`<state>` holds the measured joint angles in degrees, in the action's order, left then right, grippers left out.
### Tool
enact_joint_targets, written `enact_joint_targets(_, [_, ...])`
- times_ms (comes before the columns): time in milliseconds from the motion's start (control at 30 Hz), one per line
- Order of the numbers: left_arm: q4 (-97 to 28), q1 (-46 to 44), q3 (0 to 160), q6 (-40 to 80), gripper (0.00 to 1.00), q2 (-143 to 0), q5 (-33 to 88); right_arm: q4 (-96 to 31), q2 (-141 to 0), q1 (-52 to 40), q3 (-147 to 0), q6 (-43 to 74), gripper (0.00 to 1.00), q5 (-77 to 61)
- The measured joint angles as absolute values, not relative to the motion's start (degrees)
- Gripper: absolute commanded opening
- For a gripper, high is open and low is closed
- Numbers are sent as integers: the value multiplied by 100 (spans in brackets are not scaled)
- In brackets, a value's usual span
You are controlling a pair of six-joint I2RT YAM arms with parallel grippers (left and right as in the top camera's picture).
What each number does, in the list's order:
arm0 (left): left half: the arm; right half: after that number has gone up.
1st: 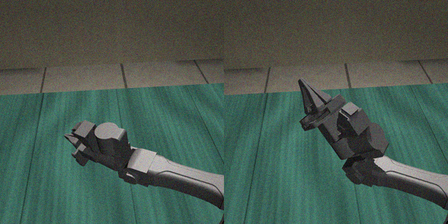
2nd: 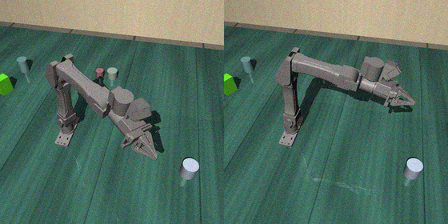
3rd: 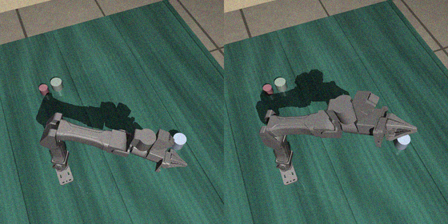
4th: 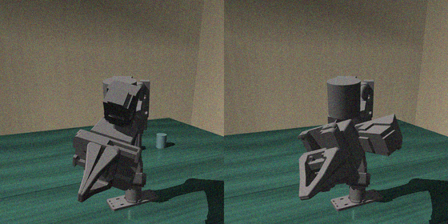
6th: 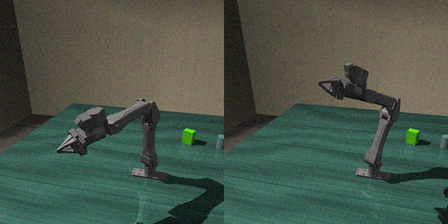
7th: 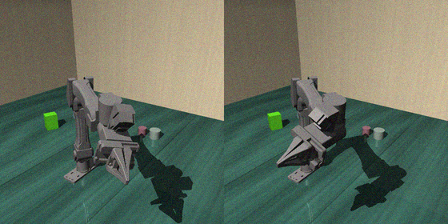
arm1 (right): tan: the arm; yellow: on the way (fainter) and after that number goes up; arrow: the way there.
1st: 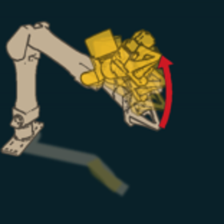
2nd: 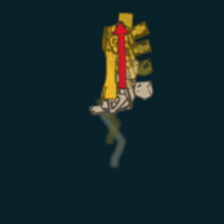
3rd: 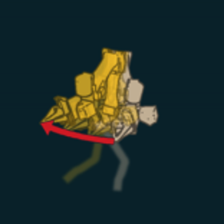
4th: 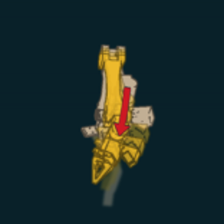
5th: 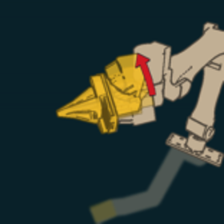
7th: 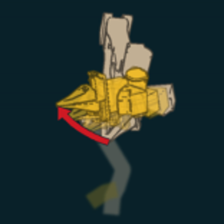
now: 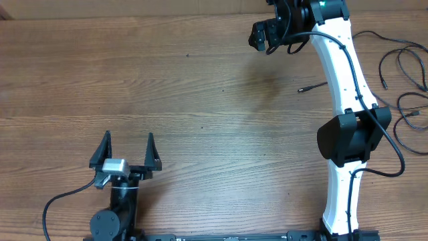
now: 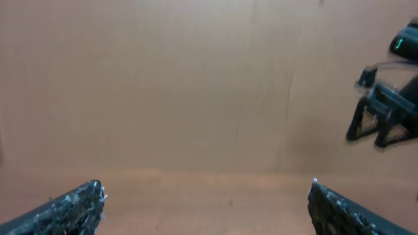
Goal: Untangle cables
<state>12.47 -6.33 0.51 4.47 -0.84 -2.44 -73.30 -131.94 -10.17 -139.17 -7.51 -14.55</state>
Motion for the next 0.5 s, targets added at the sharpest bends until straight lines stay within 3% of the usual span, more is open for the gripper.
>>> enact_joint_targets(267, [-379, -633, 49, 510, 100, -86, -362, -7334, -13194, -1017, -13917, -749, 100, -1457])
enact_joint_targets(500, [-434, -633, 49, 580, 100, -75, -338, -7332, -13194, -1015, -13917, -749, 100, -1455])
